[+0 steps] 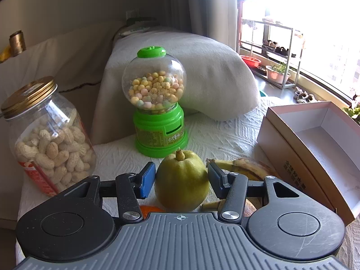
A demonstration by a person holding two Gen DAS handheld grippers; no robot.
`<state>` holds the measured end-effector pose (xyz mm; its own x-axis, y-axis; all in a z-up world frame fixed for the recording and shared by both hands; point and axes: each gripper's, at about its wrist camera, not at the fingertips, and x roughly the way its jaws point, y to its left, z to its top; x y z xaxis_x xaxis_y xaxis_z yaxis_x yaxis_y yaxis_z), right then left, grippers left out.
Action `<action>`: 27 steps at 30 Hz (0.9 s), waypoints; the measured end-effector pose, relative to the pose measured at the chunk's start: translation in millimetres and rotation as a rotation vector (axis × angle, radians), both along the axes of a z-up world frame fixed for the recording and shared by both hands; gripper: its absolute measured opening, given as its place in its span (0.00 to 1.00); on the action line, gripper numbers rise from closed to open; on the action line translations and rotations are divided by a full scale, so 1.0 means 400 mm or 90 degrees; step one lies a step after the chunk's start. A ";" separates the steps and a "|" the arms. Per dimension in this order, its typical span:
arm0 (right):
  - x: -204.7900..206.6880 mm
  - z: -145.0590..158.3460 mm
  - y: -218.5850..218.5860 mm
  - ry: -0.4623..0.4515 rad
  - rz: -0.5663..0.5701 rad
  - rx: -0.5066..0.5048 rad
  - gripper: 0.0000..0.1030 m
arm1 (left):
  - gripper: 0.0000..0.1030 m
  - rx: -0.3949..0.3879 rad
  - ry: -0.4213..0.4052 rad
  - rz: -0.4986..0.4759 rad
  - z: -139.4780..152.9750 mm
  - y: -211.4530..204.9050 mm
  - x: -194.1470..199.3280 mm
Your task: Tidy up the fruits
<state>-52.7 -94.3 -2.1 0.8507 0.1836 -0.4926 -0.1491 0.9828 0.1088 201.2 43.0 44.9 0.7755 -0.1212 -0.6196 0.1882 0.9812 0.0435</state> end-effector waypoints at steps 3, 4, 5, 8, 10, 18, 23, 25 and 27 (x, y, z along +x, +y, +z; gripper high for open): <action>0.000 -0.001 -0.001 0.002 -0.001 0.001 0.73 | 0.58 -0.003 0.006 -0.002 -0.002 -0.005 0.019; 0.000 -0.001 0.000 0.002 -0.002 0.000 0.73 | 0.59 -0.012 0.015 0.002 -0.002 -0.004 0.028; 0.000 -0.001 0.000 0.002 -0.002 0.000 0.73 | 0.60 -0.022 0.025 0.007 -0.002 -0.003 0.041; -0.002 -0.001 -0.001 0.000 -0.005 0.000 0.73 | 0.60 -0.021 0.032 0.012 -0.001 -0.010 0.059; -0.002 -0.001 -0.001 -0.001 -0.005 0.002 0.73 | 0.59 -0.017 0.031 0.010 -0.001 -0.014 0.060; -0.003 0.000 -0.003 -0.001 -0.004 0.004 0.73 | 0.60 0.003 0.031 -0.012 -0.003 -0.020 0.061; -0.003 0.001 -0.004 -0.001 -0.005 0.005 0.73 | 0.66 -0.025 0.101 -0.007 -0.010 -0.007 0.083; -0.003 0.001 -0.004 -0.002 -0.005 0.005 0.73 | 0.65 -0.027 0.099 -0.007 -0.012 -0.002 0.074; -0.004 0.002 -0.005 -0.003 -0.005 0.006 0.73 | 0.64 -0.035 0.089 -0.003 -0.014 0.004 0.063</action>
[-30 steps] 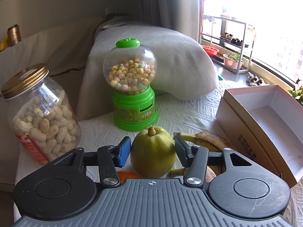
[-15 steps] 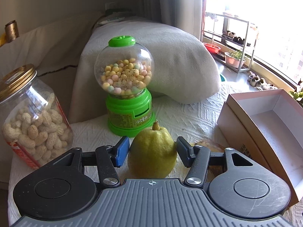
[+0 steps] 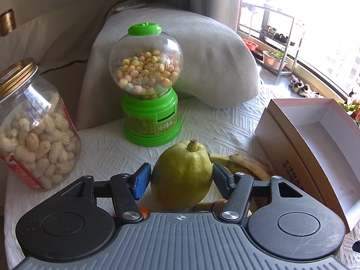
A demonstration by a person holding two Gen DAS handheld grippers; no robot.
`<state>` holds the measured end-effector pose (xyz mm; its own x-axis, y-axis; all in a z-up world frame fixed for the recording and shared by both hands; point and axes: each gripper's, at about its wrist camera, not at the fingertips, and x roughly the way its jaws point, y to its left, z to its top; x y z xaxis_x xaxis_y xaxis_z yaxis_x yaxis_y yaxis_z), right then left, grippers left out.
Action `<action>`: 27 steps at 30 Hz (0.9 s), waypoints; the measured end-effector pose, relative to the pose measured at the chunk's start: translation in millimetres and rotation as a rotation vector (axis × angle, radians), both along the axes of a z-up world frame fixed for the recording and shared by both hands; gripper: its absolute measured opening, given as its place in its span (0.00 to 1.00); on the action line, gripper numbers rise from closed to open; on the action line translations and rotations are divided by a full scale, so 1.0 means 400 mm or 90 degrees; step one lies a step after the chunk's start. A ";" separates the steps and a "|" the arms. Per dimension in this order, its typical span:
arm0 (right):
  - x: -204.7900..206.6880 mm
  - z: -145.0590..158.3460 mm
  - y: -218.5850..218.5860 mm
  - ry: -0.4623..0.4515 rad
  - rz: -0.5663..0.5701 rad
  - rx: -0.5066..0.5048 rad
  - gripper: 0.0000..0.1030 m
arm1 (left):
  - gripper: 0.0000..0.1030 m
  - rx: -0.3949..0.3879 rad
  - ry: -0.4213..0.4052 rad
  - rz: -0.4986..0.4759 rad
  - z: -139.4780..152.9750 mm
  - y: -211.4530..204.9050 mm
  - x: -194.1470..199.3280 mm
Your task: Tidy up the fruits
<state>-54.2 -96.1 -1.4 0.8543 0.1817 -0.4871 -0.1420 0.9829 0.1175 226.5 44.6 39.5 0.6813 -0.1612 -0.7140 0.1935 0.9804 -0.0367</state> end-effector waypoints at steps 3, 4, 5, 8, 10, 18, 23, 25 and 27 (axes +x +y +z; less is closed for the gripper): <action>0.001 0.000 -0.001 0.001 0.000 0.001 0.73 | 0.64 0.005 -0.023 0.000 -0.004 0.002 -0.018; 0.001 -0.001 -0.002 0.002 0.000 0.002 0.73 | 0.64 0.011 -0.030 0.002 -0.004 0.002 -0.024; 0.001 -0.001 -0.002 0.004 0.000 0.003 0.73 | 0.64 0.014 -0.036 0.006 -0.002 0.004 -0.030; 0.004 -0.001 -0.003 0.008 -0.001 0.005 0.73 | 0.64 -0.013 -0.055 0.030 0.019 0.028 -0.050; 0.006 -0.002 -0.003 0.012 0.000 0.006 0.73 | 0.64 -0.052 -0.069 0.041 0.052 0.055 -0.081; 0.011 -0.004 0.003 0.021 0.010 0.001 0.73 | 0.64 -0.135 -0.110 0.028 0.131 0.115 -0.339; 0.018 -0.006 0.015 0.039 0.017 -0.017 0.73 | 0.64 -0.166 -0.108 0.049 0.099 0.150 -0.500; 0.023 -0.008 0.019 0.049 0.017 -0.025 0.73 | 0.64 -0.179 -0.110 0.063 0.077 0.164 -0.552; 0.021 -0.006 0.022 0.049 0.019 -0.033 0.73 | 0.64 -0.184 -0.108 0.078 0.058 0.173 -0.594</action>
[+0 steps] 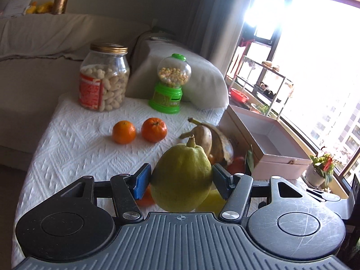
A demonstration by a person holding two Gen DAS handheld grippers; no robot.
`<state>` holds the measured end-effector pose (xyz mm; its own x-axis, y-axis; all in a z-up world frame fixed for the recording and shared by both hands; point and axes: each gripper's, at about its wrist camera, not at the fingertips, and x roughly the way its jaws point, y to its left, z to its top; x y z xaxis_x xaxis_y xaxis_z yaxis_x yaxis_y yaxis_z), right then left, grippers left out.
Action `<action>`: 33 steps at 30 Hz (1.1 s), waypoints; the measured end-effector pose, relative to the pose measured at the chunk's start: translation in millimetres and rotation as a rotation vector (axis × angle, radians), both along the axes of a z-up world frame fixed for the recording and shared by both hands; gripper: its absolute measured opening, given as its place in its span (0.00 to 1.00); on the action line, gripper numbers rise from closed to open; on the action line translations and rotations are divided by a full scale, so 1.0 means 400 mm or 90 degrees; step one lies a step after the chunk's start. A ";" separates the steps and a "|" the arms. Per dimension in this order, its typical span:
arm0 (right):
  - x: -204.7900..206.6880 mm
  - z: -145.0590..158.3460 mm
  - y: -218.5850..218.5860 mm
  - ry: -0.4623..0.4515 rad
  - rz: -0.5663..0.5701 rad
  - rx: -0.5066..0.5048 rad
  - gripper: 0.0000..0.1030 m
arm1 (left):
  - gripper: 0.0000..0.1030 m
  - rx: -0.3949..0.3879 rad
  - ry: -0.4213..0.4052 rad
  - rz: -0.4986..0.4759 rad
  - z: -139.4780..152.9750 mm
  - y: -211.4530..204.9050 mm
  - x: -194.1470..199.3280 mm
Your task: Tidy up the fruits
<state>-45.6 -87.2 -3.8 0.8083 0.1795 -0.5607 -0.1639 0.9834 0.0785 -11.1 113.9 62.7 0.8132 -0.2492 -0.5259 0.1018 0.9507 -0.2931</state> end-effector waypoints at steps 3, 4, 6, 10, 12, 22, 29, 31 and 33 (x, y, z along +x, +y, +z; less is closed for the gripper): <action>-0.019 0.018 0.020 -0.019 0.032 -0.013 0.73 | 0.64 0.015 0.016 0.001 -0.031 0.002 -0.045; -0.025 0.027 0.031 -0.023 0.050 -0.011 0.73 | 0.64 0.022 0.025 -0.002 -0.042 0.000 -0.054; -0.033 0.044 0.064 -0.026 0.095 -0.012 0.73 | 0.62 0.028 0.036 -0.006 -0.059 0.000 -0.065; -0.029 0.066 0.142 -0.031 0.171 -0.030 0.73 | 0.35 -0.006 0.006 -0.005 -0.052 0.021 -0.094; -0.020 0.073 0.176 -0.032 0.193 -0.035 0.73 | 0.26 0.006 -0.008 -0.003 -0.043 0.021 -0.103; 0.090 0.056 0.207 0.054 0.200 0.067 0.73 | 0.31 0.011 -0.003 -0.044 -0.050 0.011 -0.110; 0.065 0.041 0.185 0.073 0.196 0.072 0.59 | 0.44 0.046 0.046 -0.085 -0.036 -0.026 -0.091; 0.042 0.046 0.179 0.055 0.191 0.042 0.59 | 0.42 0.061 0.042 -0.090 -0.017 -0.030 -0.079; 0.018 0.051 0.166 0.042 0.184 0.020 0.59 | 0.42 0.060 0.030 -0.083 0.004 -0.024 -0.061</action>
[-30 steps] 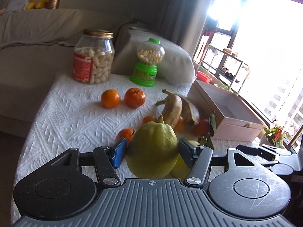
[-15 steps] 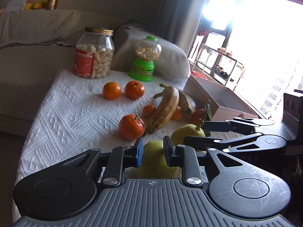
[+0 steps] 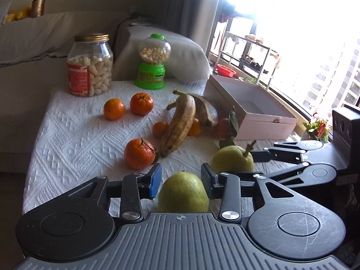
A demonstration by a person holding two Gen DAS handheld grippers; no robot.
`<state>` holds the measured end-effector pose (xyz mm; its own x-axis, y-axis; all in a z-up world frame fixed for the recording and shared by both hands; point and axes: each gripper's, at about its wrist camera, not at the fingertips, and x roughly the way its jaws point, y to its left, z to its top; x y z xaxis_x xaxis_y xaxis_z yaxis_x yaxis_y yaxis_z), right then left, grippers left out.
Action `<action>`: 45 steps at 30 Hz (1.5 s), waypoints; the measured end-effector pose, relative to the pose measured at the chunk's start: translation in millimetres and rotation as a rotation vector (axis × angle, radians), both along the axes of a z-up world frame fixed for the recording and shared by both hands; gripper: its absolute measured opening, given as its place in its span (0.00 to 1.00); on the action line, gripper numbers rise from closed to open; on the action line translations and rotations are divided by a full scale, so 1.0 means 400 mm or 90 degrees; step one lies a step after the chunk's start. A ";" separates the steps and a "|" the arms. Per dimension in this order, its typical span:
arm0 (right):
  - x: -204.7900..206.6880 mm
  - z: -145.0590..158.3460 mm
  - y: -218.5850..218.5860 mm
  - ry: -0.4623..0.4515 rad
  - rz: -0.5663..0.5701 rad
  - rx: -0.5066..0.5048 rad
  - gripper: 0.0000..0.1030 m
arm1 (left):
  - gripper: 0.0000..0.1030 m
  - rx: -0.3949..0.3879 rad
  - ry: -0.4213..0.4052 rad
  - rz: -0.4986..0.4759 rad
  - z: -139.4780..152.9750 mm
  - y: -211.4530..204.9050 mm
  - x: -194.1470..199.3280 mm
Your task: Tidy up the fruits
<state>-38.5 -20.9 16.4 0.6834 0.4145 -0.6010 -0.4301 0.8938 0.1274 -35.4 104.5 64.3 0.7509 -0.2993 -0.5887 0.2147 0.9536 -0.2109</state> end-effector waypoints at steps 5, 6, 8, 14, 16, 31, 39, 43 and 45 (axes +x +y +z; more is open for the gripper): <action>-0.052 0.010 -0.073 -0.004 -0.037 0.009 0.59 | 0.42 0.040 0.023 0.051 0.004 0.018 0.112; -0.061 0.012 -0.087 -0.006 -0.046 0.010 0.59 | 0.42 0.056 0.034 0.055 -0.003 0.015 0.134; -0.073 0.019 -0.113 -0.009 -0.064 0.012 0.59 | 0.42 0.089 0.058 0.048 -0.020 0.005 0.177; -0.108 0.040 -0.185 -0.023 -0.107 0.016 0.59 | 0.49 0.161 0.105 0.044 -0.066 -0.014 0.240; -0.117 0.041 -0.207 -0.025 -0.121 0.017 0.59 | 0.52 0.134 0.137 0.044 -0.080 -0.003 0.256; -0.116 0.249 -0.434 -0.196 -0.247 0.014 0.59 | 0.49 -0.004 0.022 -0.132 0.153 -0.271 0.338; -0.056 0.303 -0.569 -0.202 -0.345 0.027 0.59 | 0.50 -0.040 0.171 -0.252 0.022 -0.658 0.602; -0.034 0.279 -0.625 -0.165 -0.377 0.029 0.59 | 0.50 -0.025 0.236 -0.274 -0.067 -0.735 0.645; -0.018 0.267 -0.641 -0.149 -0.383 0.026 0.59 | 0.50 -0.035 0.250 -0.292 -0.088 -0.740 0.641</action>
